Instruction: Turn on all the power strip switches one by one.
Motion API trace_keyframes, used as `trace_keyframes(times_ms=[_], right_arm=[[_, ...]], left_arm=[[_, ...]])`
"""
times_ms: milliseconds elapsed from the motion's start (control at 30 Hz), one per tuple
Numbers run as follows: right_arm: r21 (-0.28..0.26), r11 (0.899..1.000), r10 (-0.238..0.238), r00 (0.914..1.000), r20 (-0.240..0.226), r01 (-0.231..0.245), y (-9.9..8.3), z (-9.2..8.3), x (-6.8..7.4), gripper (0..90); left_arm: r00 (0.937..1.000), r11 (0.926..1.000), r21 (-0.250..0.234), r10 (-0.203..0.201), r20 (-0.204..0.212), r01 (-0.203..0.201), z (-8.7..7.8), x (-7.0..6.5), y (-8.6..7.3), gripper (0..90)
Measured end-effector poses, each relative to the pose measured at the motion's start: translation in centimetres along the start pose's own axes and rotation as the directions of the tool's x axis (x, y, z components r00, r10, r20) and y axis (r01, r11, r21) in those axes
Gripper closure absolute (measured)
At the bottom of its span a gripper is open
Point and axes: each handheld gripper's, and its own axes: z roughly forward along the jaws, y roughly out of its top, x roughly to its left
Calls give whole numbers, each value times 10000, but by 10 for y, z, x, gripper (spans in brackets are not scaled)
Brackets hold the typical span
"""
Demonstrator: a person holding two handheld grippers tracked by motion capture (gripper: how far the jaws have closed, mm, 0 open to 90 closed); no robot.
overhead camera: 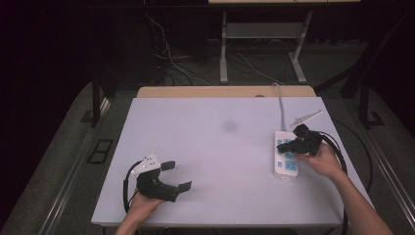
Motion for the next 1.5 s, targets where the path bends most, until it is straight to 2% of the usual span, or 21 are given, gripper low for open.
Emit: trace_keyframes(times_ms=[267,467,733,1167,1500], right_arm=[[-215,9996,184,9998,-23,-185,-4,1,-1,900],[-584,9970,491,9983,-303,-508,-9,2,-4,900],[-392,9992,114,9999,103,-110,-7,3,1,900],[-248,9996,-86,9990,445,97,-5,2,6,900],[-144,9999,0,9997,264,3,-5,0,7,900]], left_arm=[[10000,10000,28,21,44,-21,1,-1,0,0],[10000,10000,27,46,86,-47,0,-2,0,0],[9999,10000,83,40,93,-41,1,-1,0,0],[10000,9999,108,-2,65,1,2,0,-1,0],[10000,9999,115,15,66,-16,2,0,-1,0]])
